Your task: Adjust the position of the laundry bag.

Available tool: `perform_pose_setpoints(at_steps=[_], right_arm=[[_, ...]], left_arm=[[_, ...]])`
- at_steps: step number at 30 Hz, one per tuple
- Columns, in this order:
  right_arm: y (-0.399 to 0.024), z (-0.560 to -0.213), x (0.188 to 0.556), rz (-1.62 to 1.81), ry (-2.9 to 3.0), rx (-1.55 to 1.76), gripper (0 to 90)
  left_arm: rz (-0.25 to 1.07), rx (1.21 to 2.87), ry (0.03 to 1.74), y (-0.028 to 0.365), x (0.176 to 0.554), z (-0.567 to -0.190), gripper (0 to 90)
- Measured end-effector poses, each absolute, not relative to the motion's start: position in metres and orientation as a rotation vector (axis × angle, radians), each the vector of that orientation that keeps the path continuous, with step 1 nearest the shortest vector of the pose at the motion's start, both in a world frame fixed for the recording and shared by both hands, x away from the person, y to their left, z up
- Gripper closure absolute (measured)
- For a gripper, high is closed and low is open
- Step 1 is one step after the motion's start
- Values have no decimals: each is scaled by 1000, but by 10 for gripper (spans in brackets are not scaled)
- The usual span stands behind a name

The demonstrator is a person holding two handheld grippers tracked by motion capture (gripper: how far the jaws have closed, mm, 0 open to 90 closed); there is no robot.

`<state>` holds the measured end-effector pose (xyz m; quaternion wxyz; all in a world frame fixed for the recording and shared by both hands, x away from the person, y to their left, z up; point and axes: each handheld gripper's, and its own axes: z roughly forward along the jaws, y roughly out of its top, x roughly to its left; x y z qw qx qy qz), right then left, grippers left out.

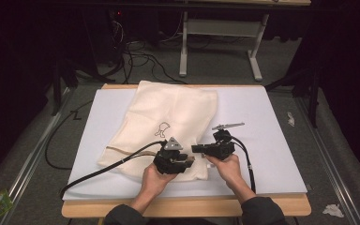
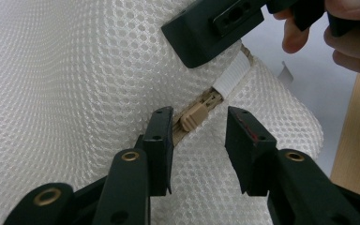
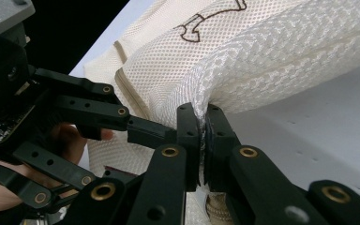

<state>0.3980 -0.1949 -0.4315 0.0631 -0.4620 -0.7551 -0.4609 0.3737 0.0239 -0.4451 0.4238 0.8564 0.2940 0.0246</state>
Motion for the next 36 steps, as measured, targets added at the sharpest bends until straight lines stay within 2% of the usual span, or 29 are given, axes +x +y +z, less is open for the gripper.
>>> perform_pose_setpoints(at_steps=[9,15,17,31,36], right_arm=[[-191,-433,398,-1394,-2287,-1376,884],[-189,-433,397,-1388,-2297,-1376,884],[-189,-433,397,-1387,-2306,-1372,884],[-189,-433,396,-1371,-2355,-1367,881],[-192,-433,393,-1347,-2413,-1354,833]], left_arm=[[52,2147,723,24,374,-446,725],[42,2148,708,24,374,-447,805],[19,2143,698,24,374,-447,861],[-6,2159,682,24,374,-448,872],[-12,2162,683,24,374,-448,874]])
